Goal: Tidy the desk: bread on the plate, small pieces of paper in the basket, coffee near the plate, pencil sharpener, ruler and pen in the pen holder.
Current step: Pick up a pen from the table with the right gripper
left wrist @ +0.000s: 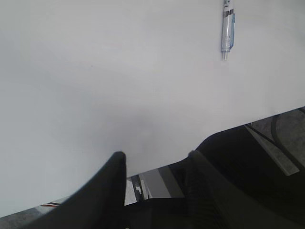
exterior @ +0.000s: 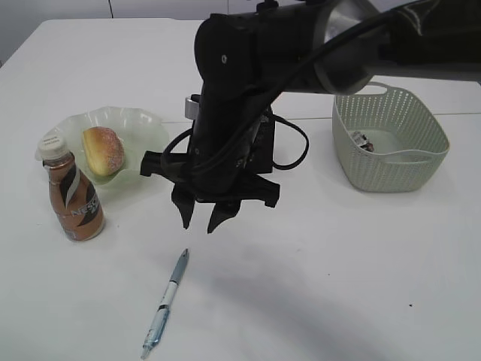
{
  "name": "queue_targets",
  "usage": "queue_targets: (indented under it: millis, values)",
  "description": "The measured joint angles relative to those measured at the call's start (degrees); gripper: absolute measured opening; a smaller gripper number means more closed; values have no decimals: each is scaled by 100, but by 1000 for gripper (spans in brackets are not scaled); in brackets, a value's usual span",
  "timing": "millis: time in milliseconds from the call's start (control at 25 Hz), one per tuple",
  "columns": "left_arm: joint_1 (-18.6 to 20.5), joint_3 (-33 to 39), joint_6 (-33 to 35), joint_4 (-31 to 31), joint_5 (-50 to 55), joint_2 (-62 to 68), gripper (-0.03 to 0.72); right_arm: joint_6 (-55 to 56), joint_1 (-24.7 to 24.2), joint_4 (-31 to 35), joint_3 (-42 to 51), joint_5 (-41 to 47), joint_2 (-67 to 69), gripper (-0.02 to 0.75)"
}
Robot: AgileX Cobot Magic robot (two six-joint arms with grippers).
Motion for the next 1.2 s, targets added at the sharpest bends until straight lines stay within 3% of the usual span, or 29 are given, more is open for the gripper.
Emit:
queue_targets:
  millis: [880,1200]
  values:
    - [0,0,0,0,0,0,307,355,38,115,0,-95,0,260]
    - [0,0,8,0,0,0,307,400,257,115,0,-346,24,260]
